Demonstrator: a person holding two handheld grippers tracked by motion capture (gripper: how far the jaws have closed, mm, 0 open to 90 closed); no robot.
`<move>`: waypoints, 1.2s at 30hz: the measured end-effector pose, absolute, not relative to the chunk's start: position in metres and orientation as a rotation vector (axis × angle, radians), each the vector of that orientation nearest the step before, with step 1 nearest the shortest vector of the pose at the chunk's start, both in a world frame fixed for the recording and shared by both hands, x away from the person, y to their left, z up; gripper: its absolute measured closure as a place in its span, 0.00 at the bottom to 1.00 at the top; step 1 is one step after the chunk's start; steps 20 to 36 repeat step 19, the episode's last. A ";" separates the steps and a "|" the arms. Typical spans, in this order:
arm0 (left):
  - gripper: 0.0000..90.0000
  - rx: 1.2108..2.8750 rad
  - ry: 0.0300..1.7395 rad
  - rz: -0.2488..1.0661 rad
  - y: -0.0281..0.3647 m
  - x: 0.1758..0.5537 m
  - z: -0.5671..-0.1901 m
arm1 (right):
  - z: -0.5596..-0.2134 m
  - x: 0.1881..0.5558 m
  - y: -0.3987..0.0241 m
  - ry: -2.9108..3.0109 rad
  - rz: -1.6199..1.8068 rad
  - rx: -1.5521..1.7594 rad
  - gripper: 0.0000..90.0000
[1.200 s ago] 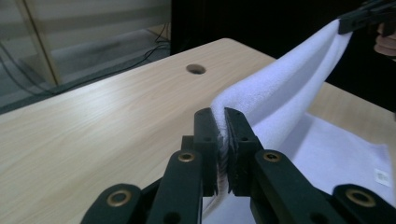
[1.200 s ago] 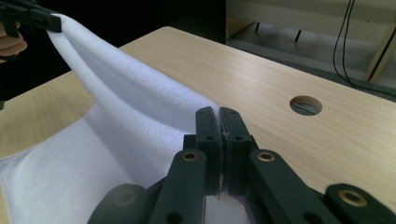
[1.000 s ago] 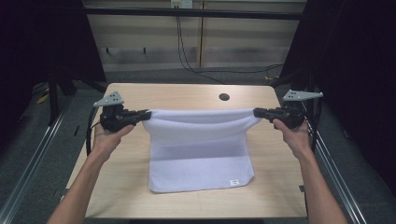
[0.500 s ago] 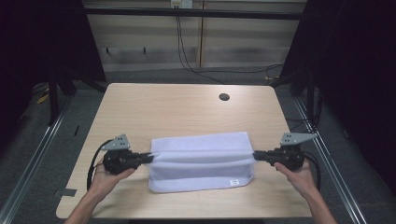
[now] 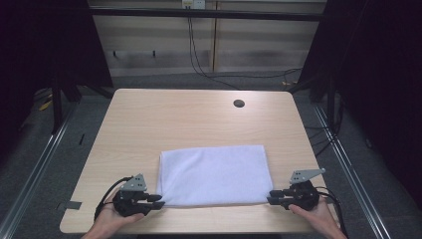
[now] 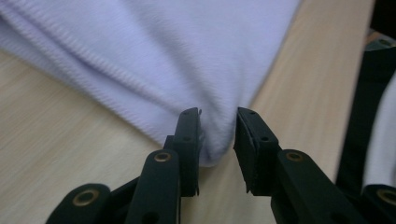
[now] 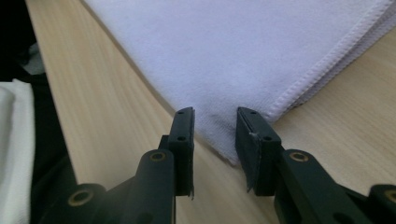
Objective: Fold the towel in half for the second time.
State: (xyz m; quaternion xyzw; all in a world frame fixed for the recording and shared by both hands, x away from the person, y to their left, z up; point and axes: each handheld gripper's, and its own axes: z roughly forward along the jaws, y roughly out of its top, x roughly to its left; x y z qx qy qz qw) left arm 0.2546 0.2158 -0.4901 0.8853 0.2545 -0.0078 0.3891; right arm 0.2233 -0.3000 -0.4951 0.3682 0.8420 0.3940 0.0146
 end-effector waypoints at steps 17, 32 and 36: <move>0.35 1.942 0.891 0.125 0.235 0.283 -0.469 | -0.472 0.224 -0.327 2.038 1.405 1.327 0.40; 0.32 1.953 0.920 0.141 0.242 0.279 -0.473 | -0.473 0.223 -0.328 2.064 1.384 1.329 0.39; 0.32 1.953 0.920 0.141 0.242 0.279 -0.473 | -0.473 0.223 -0.328 2.064 1.384 1.329 0.39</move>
